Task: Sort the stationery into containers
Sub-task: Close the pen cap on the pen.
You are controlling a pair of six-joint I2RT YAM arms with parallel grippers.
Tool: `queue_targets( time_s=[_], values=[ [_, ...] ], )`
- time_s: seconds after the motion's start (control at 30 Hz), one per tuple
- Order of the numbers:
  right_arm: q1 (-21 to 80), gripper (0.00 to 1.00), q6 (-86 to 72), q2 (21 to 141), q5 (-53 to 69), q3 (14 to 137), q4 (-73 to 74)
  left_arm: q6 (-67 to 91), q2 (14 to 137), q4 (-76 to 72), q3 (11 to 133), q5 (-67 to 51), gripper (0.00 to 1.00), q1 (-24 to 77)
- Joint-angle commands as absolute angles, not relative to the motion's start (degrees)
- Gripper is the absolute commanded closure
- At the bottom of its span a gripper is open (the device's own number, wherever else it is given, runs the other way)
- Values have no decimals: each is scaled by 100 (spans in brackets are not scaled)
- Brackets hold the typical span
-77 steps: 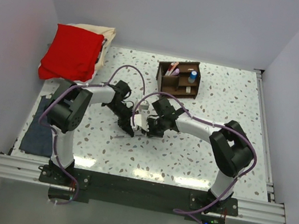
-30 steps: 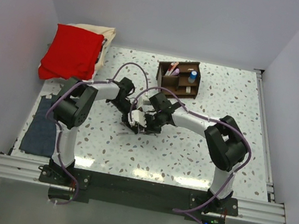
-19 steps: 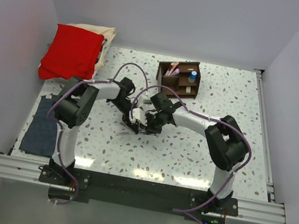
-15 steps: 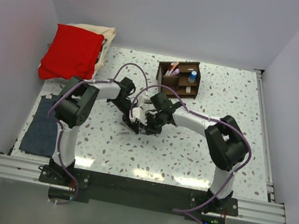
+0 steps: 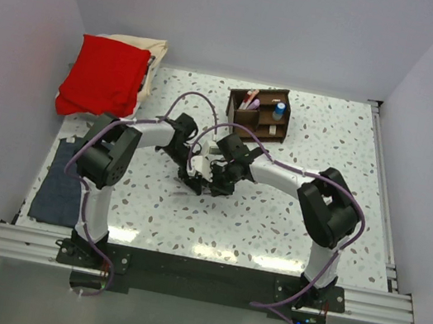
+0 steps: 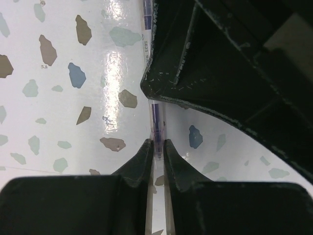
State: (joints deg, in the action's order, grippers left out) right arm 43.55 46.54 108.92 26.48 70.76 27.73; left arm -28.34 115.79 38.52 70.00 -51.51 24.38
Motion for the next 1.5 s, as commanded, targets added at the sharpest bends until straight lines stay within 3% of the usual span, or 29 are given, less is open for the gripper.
queue_targets(
  time_s=[0.0, 0.03, 0.3, 0.8, 1.07, 1.17, 1.4, 1.47],
  values=[
    [4403, 97, 4641, 10538, 2953, 7137, 2488, -3217, 11523, 3411, 6733, -4509, 100, 2584],
    [4403, 100, 4649, 10573, 3023, 7145, 2461, -3165, 11540, 3375, 6741, -4517, 100, 2584],
    [4456, 100, 4570, 11021, 3524, 7506, 2601, -2786, 11628, 2988, 6750, -4553, 100, 2602],
    [4676, 100, 3815, 11233, 3384, 7717, 2048, -2575, 11724, 2892, 6837, -4641, 100, 2716],
    [4562, 100, 4210, 10908, 3112, 7436, 2601, -3075, 11514, 3357, 6785, -4500, 100, 2707],
    [4413, 85, 4254, 10723, 2962, 7357, 2733, -3373, 11321, 3585, 6680, -4307, 100, 2707],
    [4079, 80, 4596, 10538, 2847, 7523, 3681, -4173, 10890, 4104, 6373, -4402, 100, 2698],
    [3938, 73, 4658, 10634, 2918, 7751, 4224, -4508, 10758, 4359, 6285, -4491, 100, 2698]
  ],
)
